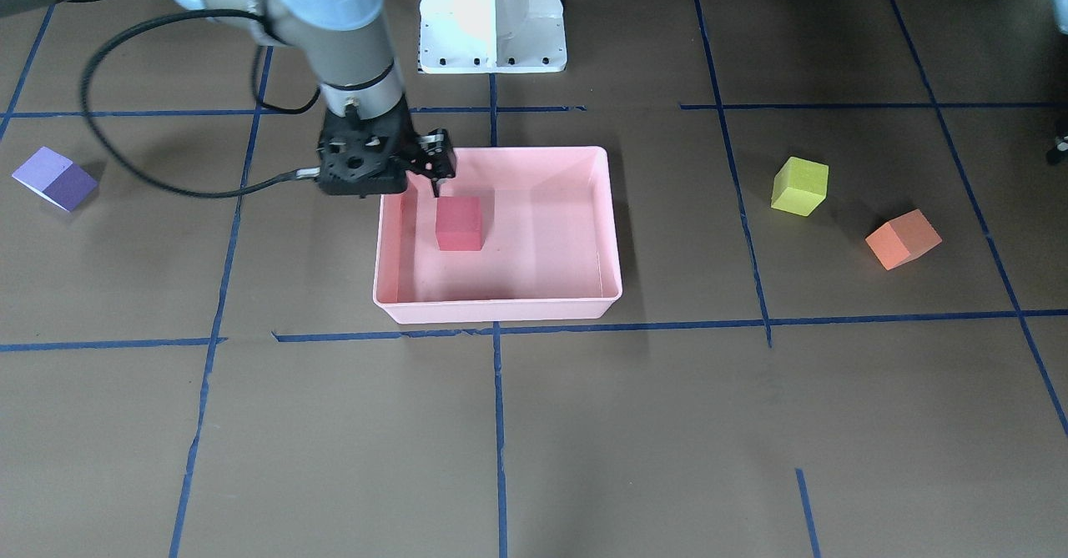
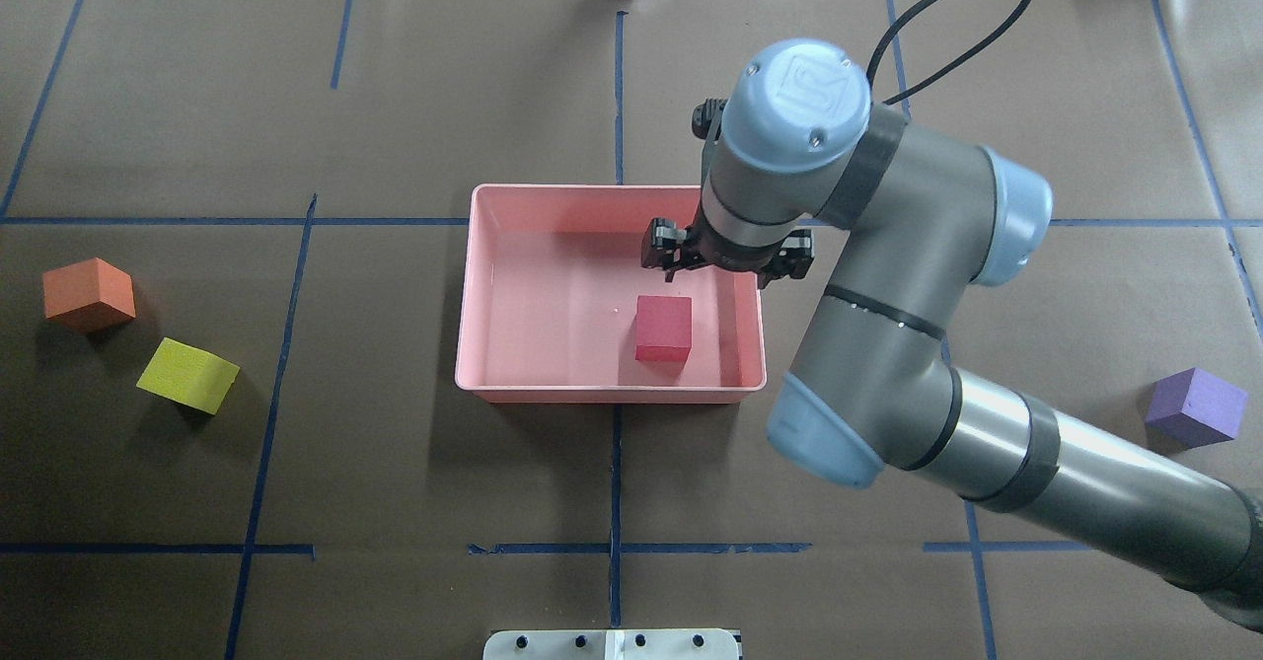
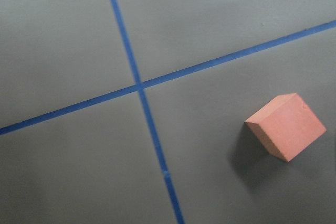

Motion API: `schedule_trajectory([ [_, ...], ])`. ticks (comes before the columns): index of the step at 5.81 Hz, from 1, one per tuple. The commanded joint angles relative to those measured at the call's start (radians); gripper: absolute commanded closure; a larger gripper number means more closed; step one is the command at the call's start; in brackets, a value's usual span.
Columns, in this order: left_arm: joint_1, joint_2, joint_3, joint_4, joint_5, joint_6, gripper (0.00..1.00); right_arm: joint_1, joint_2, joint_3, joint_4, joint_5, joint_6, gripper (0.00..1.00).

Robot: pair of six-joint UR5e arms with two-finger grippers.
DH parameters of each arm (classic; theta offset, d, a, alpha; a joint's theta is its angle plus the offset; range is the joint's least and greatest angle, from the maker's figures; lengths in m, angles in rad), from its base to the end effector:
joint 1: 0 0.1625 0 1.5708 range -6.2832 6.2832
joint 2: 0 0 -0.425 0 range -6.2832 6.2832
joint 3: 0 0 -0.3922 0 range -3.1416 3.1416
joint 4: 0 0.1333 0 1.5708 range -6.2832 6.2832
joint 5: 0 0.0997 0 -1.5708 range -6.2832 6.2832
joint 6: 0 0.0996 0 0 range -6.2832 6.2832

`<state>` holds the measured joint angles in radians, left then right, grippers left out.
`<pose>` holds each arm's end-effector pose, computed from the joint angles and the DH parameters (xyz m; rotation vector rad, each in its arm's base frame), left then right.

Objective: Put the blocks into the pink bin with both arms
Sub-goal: 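Lower the left gripper onto the orange cube while the right gripper withdraws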

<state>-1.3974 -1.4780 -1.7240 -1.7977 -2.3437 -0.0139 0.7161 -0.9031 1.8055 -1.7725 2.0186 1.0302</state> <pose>0.0179 -0.4719 0.6021 0.2004 0.7916 0.2616 -0.4238 -0.4884 0.1928 0.0576 -0.8086 0.0089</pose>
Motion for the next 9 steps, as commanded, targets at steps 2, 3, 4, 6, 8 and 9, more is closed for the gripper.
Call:
schedule_trajectory([
  [2, 0.124, -0.002, 0.040, -0.198, 0.007, -0.617, 0.00, 0.251, -0.124, -0.002, -0.007, 0.165, -0.449, 0.00],
  [3, 0.142, -0.004, 0.040, -0.221, 0.009, -0.770, 0.00, 0.335, -0.175, -0.006, -0.007, 0.187, -0.623, 0.00],
  [4, 0.190, -0.005, 0.041, -0.273, 0.050, -0.876, 0.00, 0.412, -0.227, -0.009, -0.008, 0.210, -0.788, 0.00],
  [6, 0.279, -0.040, 0.081, -0.322, 0.125, -0.983, 0.00, 0.521, -0.321, -0.005, -0.005, 0.265, -0.997, 0.00],
  [8, 0.311, -0.094, 0.147, -0.322, 0.127, -0.983, 0.00, 0.523, -0.333, 0.000, -0.004, 0.267, -0.998, 0.00],
  [9, 0.331, -0.097, 0.158, -0.322, 0.127, -0.983, 0.00, 0.522, -0.345, 0.002, 0.001, 0.267, -0.998, 0.00],
])
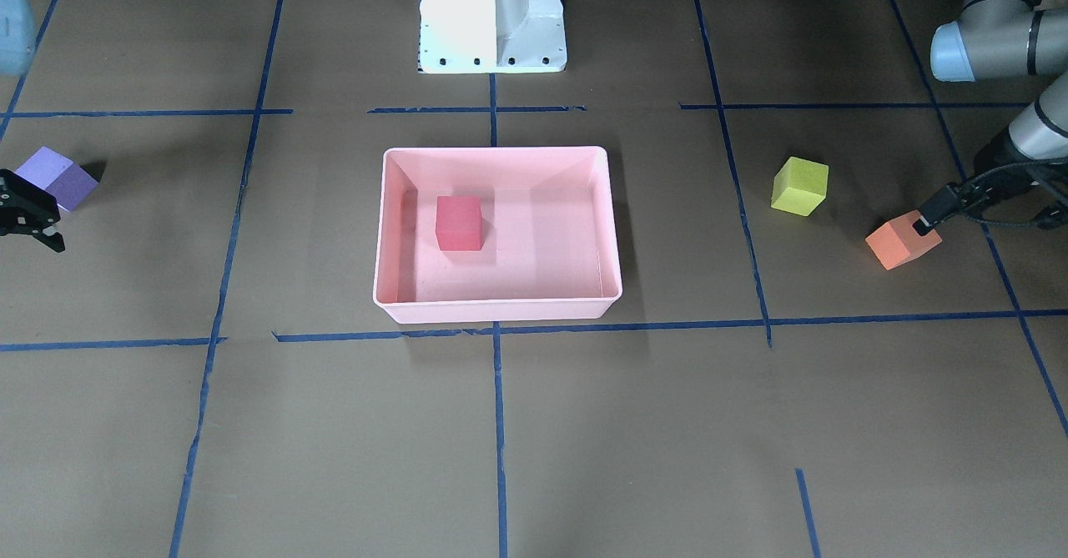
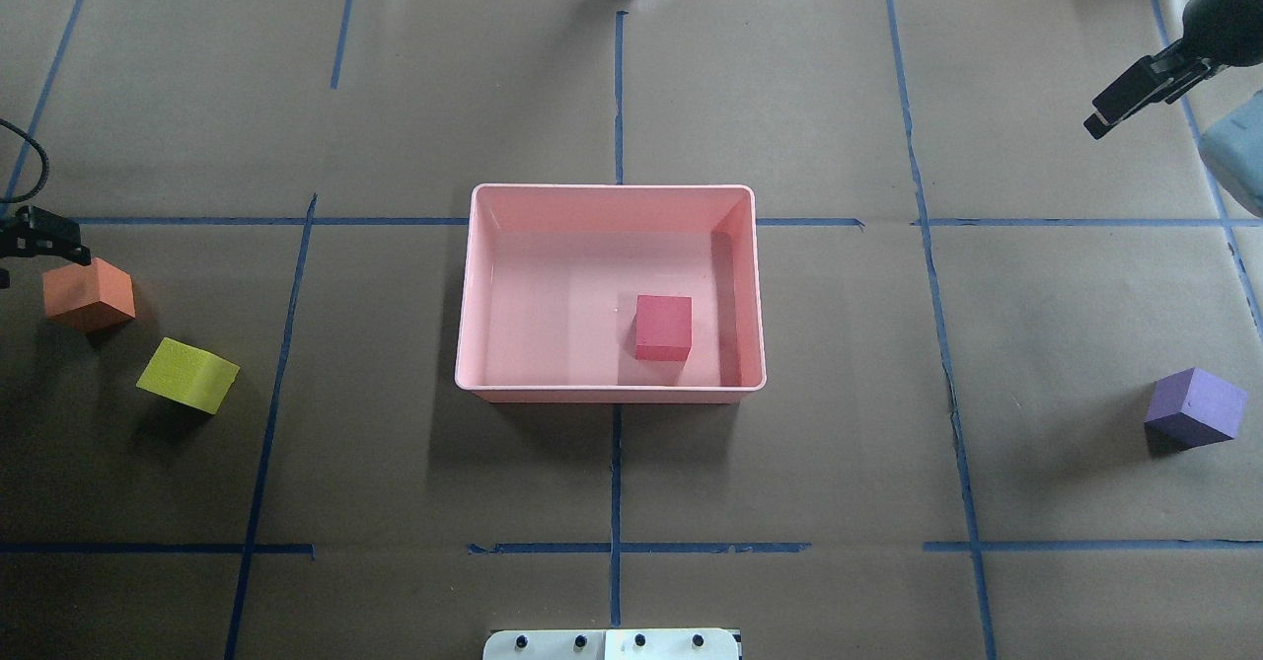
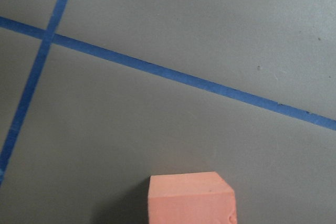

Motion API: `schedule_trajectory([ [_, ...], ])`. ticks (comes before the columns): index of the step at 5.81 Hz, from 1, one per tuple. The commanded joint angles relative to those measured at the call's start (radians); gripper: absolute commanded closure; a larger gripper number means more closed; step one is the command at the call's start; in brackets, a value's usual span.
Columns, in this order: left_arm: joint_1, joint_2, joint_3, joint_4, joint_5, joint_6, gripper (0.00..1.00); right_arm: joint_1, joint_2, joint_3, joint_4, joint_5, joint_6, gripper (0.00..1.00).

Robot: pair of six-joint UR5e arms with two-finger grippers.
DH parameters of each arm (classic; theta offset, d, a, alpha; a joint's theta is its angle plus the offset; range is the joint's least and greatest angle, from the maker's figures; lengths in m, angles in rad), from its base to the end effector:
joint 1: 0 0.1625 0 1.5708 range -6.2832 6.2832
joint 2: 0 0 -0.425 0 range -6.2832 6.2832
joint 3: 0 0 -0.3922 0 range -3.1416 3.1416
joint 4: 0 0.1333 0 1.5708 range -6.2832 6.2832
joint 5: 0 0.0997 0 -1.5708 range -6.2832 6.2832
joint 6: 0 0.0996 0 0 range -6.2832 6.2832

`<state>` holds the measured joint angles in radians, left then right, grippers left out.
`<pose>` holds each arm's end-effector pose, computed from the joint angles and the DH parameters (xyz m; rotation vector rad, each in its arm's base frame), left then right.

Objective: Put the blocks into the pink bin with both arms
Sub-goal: 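Lower the left gripper onto the orange cube while the right gripper withdraws, then close the left gripper on the orange cube and lift it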

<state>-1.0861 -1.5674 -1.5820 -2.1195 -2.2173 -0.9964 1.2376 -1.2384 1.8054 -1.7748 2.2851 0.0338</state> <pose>0.1762 -0.4920 0.5993 -0.0286 0.8290 -0.3024 -0.1285 -0.5793 0.3885 0.2141 -0.7630 -0.4133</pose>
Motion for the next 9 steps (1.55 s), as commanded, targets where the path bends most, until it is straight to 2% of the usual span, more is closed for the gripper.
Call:
schedule_trajectory([
  [1, 0.038, -0.011, 0.036, 0.000, 0.001, -0.001, 0.00, 0.000, -0.015, 0.003, 0.003, 0.001, -0.002, 0.00],
  [3, 0.054, -0.037, 0.082, -0.002, 0.001, 0.002, 0.00, 0.002, -0.030, 0.012, 0.006, -0.001, -0.002, 0.00],
  [4, 0.058, -0.037, 0.094, -0.019, 0.001, 0.002, 0.05, 0.000, -0.035, 0.018, 0.006, -0.001, -0.002, 0.00],
  [6, 0.058, -0.037, 0.086, -0.022, -0.001, 0.007, 0.49, 0.000, -0.044, 0.020, 0.006, -0.004, -0.003, 0.00],
  [8, 0.058, -0.054, -0.004, -0.020, 0.002, 0.002, 0.49, 0.006, -0.094, 0.020, 0.008, -0.003, -0.065, 0.00],
  [9, 0.058, -0.093, -0.072, -0.019, 0.005, 0.001, 0.49, 0.029, -0.134, 0.026, 0.008, -0.003, -0.131, 0.00],
])
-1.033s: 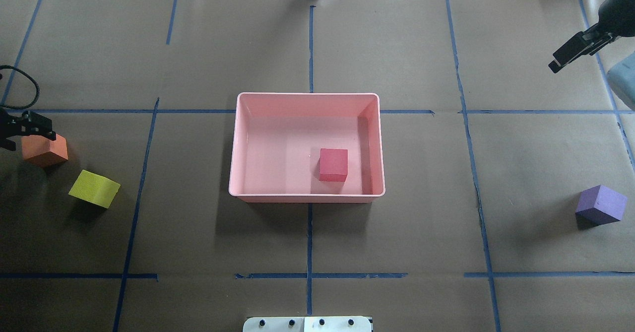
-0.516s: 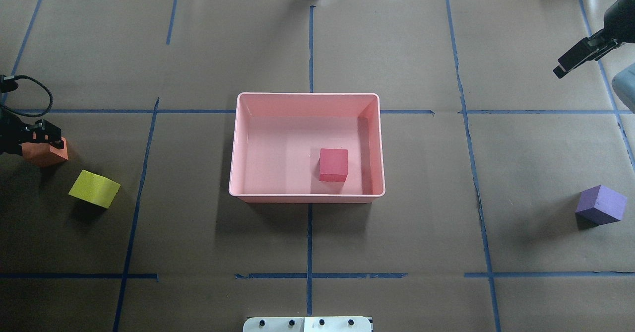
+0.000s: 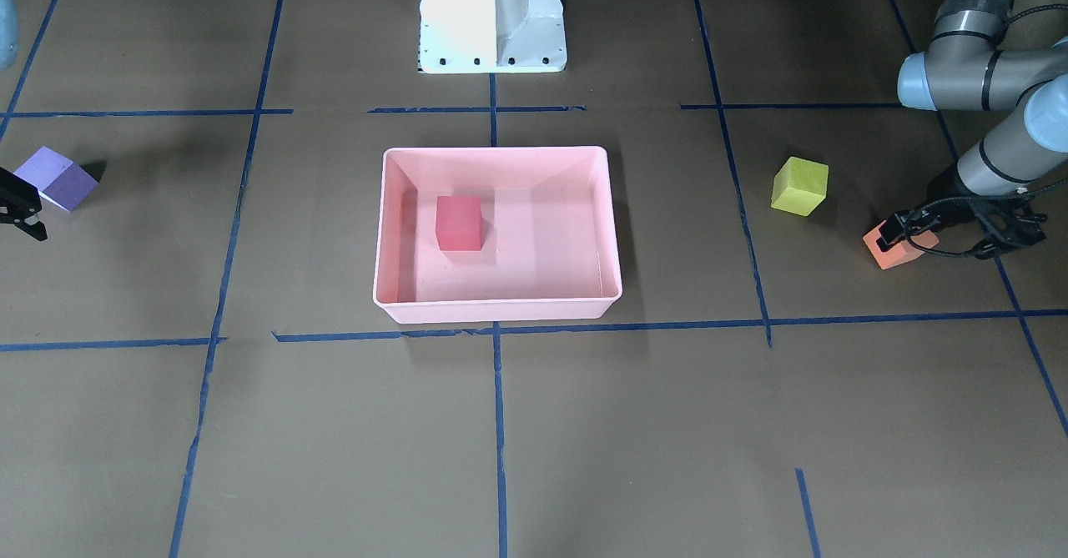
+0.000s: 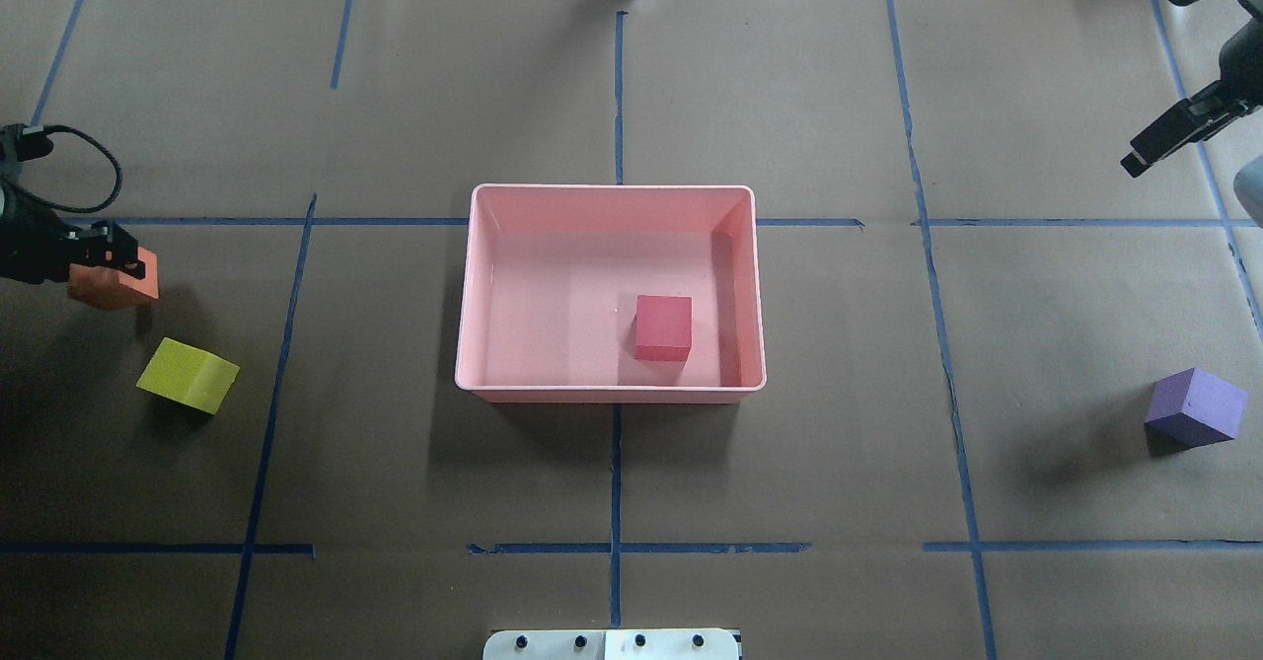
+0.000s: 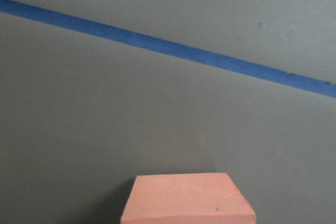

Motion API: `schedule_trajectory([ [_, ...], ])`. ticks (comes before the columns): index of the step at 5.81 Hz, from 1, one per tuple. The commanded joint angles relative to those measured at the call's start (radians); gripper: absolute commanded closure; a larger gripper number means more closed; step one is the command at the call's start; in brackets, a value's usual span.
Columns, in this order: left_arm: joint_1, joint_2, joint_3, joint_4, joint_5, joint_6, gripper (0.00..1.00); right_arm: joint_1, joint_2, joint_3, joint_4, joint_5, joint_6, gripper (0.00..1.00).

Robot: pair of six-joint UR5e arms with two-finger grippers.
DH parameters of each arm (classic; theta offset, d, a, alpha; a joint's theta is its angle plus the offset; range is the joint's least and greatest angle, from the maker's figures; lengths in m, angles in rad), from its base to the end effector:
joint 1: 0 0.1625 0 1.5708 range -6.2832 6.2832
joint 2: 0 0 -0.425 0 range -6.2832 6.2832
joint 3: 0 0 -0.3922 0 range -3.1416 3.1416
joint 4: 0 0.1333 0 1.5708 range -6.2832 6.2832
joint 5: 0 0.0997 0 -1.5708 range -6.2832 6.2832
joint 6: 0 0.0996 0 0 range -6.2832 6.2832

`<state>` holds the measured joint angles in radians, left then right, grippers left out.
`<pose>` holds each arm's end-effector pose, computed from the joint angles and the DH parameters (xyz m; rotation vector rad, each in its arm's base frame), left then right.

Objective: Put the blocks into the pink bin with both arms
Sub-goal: 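Close the left gripper on the orange cube and lift it, then carry the orange cube into the pink bin and release it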

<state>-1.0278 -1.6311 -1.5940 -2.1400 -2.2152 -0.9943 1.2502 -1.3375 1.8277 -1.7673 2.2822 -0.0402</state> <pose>0.2182 -0.5037 0.5567 0.0209 0.8842 -0.2114 -0.1122 -0.5544 0.4347 0.1812 -0.7448 -0.4476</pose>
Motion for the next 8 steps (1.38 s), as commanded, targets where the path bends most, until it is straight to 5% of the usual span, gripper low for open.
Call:
schedule_trajectory([
  [1, 0.002, -0.126, -0.099, 0.006, 0.026, -0.015, 0.49, 0.027, -0.090, 0.033, 0.002, 0.000, -0.087, 0.00],
  [3, 0.092, -0.298, -0.107, 0.053, 0.032, -0.084, 0.49, 0.060, -0.261, 0.044, 0.163, 0.057, -0.136, 0.00],
  [4, 0.141, -0.413, -0.130, 0.187, 0.035, -0.169, 0.49, 0.060, -0.354, 0.041, 0.274, 0.057, -0.124, 0.00],
  [6, 0.370, -0.618, -0.182, 0.508, 0.290, -0.223, 0.49, 0.058, -0.371, 0.051, 0.284, 0.057, -0.138, 0.00],
  [7, 0.441, -0.668, -0.170, 0.537, 0.354, -0.253, 0.49, 0.058, -0.373, 0.064, 0.287, 0.053, -0.147, 0.00],
  [8, 0.484, -0.664, -0.173, 0.539, 0.471, -0.251, 0.00, 0.048, -0.434, 0.053, 0.405, 0.048, -0.185, 0.00],
])
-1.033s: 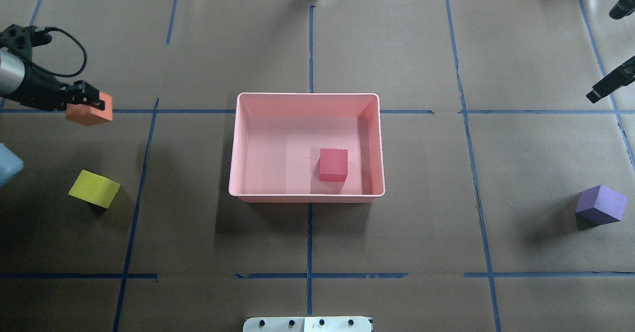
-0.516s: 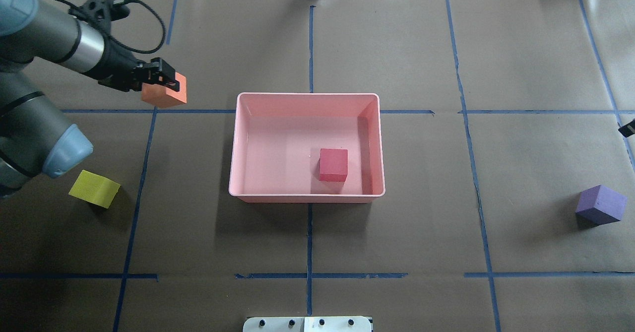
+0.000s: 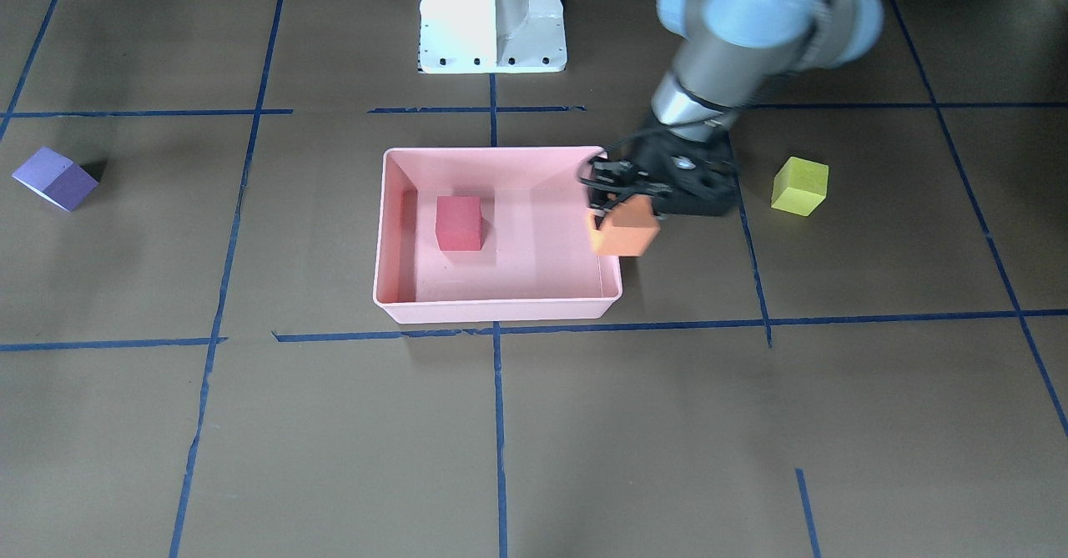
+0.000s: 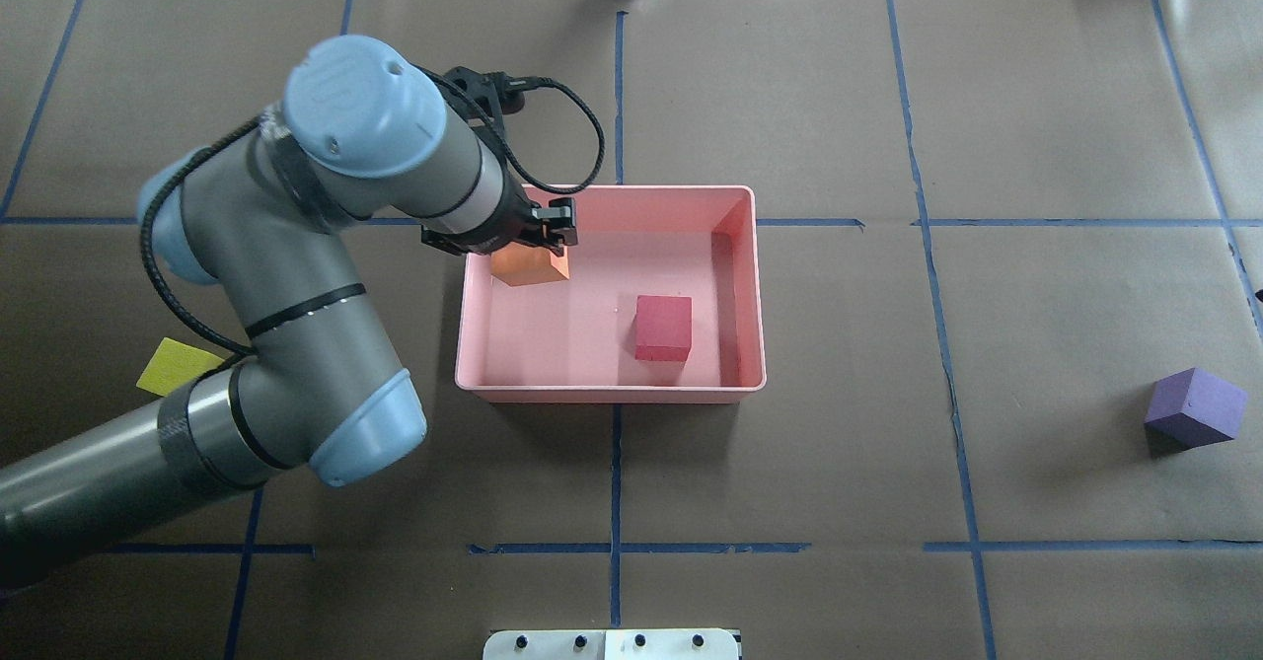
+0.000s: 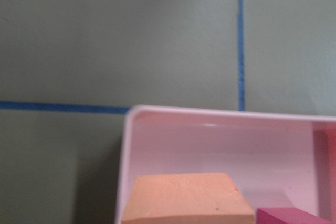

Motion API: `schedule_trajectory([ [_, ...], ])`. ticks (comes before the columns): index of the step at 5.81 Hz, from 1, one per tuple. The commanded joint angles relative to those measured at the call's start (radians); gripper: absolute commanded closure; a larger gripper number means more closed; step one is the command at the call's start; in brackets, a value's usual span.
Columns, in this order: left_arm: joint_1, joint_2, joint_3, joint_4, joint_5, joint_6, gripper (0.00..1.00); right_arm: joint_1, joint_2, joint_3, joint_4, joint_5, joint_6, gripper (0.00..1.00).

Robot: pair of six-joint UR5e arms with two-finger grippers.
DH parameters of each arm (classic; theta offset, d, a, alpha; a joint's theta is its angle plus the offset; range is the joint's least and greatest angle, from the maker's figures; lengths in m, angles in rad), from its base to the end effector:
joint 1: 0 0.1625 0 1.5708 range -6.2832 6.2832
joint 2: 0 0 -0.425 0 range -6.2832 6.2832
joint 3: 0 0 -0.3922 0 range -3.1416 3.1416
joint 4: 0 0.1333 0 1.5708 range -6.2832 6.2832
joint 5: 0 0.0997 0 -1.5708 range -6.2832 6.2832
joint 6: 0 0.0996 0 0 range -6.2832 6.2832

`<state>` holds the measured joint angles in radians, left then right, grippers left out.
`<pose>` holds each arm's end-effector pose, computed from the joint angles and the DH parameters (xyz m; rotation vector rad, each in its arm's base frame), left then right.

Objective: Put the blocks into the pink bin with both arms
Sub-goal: 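Carry the orange cube into the pink bin and release it, then lower the right gripper onto the purple cube while the left gripper withdraws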

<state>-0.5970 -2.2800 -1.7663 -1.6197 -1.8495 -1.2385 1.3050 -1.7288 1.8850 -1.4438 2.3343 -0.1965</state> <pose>0.4821 -0.4557 0.1508 0.1945 0.9618 -0.1103 -0.0525 -0.4380 0.5624 0.2459 -0.7770 -0.5449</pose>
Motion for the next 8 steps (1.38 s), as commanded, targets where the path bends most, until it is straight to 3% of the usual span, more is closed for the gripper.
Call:
schedule_trajectory([
  [1, 0.089, -0.012, -0.004, 0.017, 0.155, -0.007, 0.00, -0.044, -0.087, -0.003, 0.174, -0.006, -0.029, 0.00],
  [3, 0.092, -0.012, -0.012, 0.017, 0.156, -0.007, 0.00, -0.189, -0.130, -0.004, 0.282, -0.076, -0.027, 0.00],
  [5, 0.092, -0.012, -0.012, 0.017, 0.156, -0.007, 0.00, -0.294, -0.147, -0.035, 0.290, -0.162, -0.024, 0.00],
  [8, 0.092, -0.009, -0.012, 0.018, 0.157, -0.007, 0.00, -0.368, -0.144, -0.066, 0.289, -0.174, -0.020, 0.00],
])
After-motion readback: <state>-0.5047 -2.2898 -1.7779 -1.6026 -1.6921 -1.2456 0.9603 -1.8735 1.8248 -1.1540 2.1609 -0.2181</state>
